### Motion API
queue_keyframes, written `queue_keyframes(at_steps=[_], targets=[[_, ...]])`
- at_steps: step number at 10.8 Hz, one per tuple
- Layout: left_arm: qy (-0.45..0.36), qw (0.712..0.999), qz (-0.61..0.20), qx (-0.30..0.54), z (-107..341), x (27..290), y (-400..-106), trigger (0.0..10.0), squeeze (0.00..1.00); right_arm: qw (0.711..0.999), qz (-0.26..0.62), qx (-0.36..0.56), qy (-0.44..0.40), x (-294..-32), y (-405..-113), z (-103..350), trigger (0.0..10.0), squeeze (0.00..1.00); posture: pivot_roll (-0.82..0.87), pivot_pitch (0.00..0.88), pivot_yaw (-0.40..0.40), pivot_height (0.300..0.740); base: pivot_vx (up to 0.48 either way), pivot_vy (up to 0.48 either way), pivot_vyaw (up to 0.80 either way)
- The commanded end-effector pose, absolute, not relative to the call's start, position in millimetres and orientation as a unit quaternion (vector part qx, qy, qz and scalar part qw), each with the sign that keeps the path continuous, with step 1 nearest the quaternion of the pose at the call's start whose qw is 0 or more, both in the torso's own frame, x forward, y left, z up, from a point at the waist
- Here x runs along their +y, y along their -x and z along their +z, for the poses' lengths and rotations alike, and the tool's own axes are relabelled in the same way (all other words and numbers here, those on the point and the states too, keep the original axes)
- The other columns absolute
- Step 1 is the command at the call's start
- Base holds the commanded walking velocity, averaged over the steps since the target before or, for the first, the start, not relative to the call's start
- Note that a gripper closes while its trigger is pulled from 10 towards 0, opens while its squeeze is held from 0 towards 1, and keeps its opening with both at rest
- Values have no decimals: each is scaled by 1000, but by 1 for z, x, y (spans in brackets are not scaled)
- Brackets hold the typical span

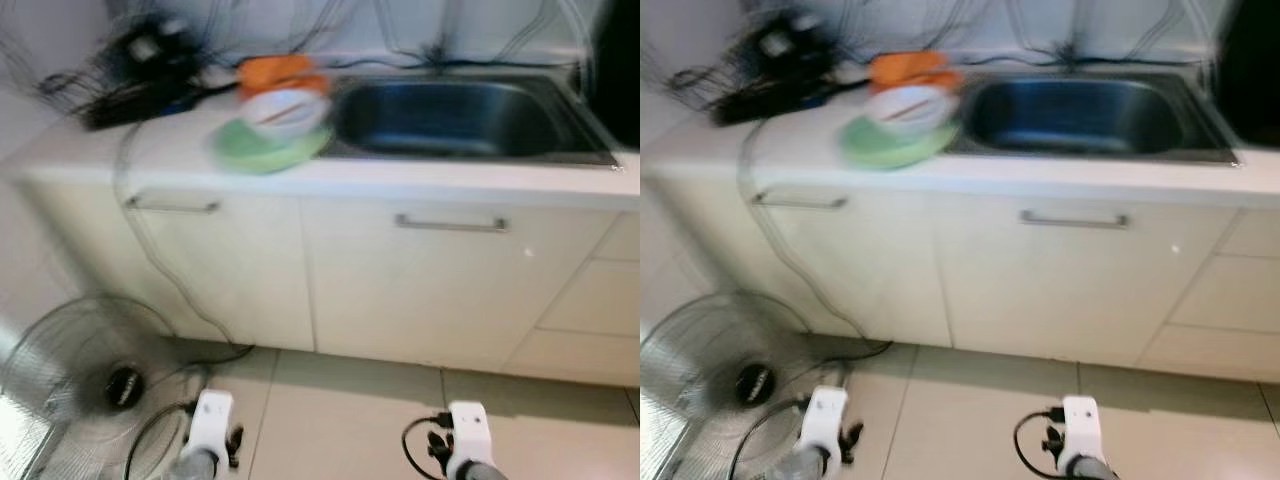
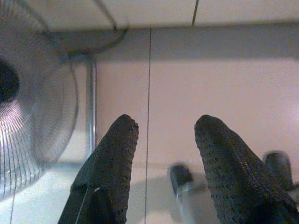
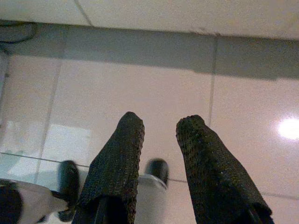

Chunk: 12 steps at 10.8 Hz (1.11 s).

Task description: Kitchen organization

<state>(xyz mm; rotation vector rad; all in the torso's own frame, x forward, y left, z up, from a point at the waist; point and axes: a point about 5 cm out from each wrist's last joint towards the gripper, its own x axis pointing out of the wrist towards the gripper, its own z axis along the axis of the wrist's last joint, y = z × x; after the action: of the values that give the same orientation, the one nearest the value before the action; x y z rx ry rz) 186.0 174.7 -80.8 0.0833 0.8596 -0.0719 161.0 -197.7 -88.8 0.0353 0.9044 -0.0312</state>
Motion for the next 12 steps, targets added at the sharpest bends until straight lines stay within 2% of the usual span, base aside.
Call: queue_keyframes(at_steps=[1, 12], targets=[[-38, 908, -35, 415, -80, 171, -188, 10000, 0, 899, -19, 436, -17, -198, -163, -88, 10000, 0, 39, 11, 93, 740, 424, 0, 0], [-40, 905, -42, 422, -82, 171, -186, 10000, 0, 897, -30, 441, -25, -196, -160, -90, 10000, 0, 30, 18, 104, 740, 382, 0, 0]])
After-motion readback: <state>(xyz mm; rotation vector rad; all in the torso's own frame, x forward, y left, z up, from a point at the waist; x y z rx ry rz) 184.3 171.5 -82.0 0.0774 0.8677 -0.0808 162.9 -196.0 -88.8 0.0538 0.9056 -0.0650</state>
